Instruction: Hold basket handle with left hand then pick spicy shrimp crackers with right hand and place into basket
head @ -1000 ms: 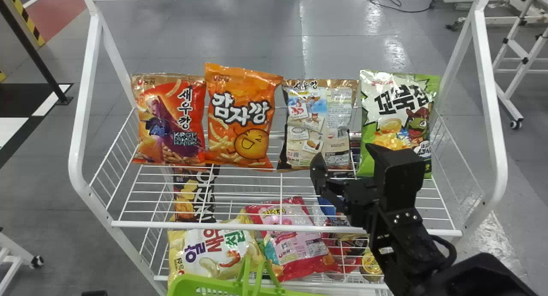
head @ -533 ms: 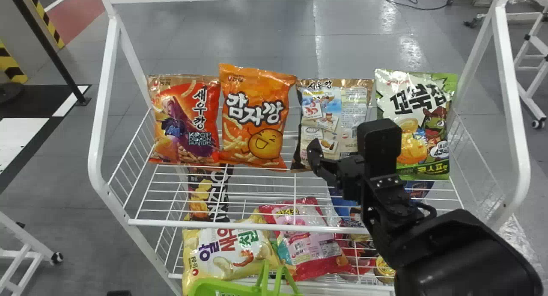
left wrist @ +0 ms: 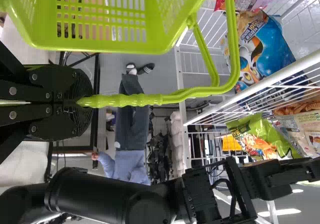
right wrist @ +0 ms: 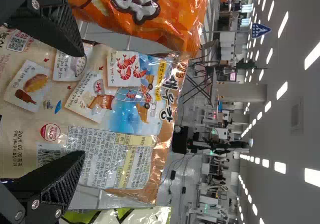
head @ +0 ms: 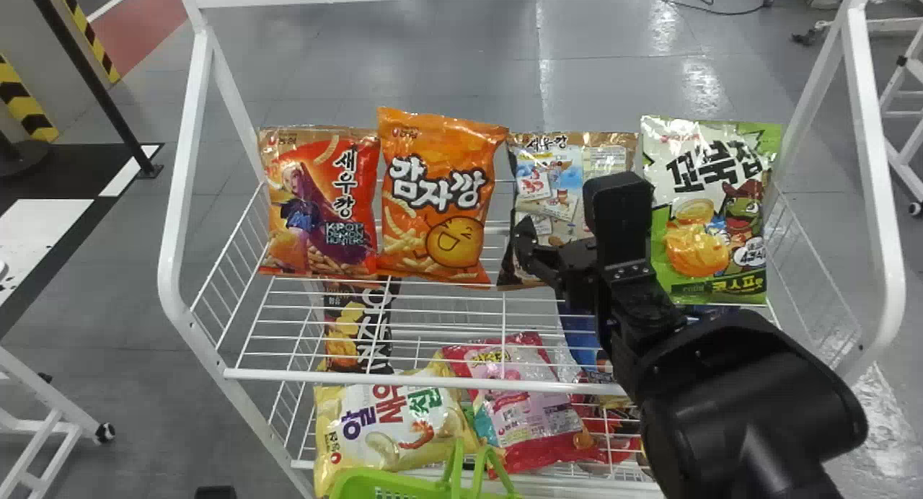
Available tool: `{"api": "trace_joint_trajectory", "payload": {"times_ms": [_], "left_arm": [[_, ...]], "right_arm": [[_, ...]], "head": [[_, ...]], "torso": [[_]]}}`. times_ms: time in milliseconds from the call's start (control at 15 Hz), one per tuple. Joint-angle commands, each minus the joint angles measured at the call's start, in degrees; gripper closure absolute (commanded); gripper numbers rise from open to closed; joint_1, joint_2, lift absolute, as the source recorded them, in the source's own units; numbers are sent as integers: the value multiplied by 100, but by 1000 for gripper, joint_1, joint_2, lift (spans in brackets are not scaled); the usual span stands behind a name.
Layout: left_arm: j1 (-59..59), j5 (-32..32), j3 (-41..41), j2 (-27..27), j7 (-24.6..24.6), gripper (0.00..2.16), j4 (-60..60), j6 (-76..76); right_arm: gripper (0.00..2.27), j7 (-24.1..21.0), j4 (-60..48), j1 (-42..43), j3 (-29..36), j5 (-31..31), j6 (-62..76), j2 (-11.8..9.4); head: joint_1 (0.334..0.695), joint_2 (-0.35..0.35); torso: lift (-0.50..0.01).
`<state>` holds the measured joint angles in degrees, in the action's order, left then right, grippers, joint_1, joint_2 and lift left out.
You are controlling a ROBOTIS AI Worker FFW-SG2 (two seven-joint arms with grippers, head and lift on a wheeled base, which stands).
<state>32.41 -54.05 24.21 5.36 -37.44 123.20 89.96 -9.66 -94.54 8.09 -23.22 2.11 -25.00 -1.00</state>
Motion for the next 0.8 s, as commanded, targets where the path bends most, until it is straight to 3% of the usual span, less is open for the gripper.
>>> {"api": "trace_joint_trajectory", "payload": {"times_ms": [0,67,333,600,733], "left_arm": [[-51,0,-48,9,0,1895,-68,7],[-60,44,-66,9,0,1895,-77,7],[-130,70,-92,9,27,1895,-130,7],[-156,114,-136,0,44,1895,-156,7],[-156,123,-145,-17,53,1895,-156,7]], "right_arm": [[120,-1,164,140,2,9,-45,21],[235,52,164,149,19,9,-98,21],[1335,96,32,-10,-25,44,-168,-5],[1663,-80,-249,-159,-42,149,-256,-84],[1679,-98,-293,-185,-42,158,-221,-120]], "head": [[695,109],[695,108],[695,105],[695,108],[695,104]], "torso": [[-37],[-37],[-37],[-37],[-37]]}}
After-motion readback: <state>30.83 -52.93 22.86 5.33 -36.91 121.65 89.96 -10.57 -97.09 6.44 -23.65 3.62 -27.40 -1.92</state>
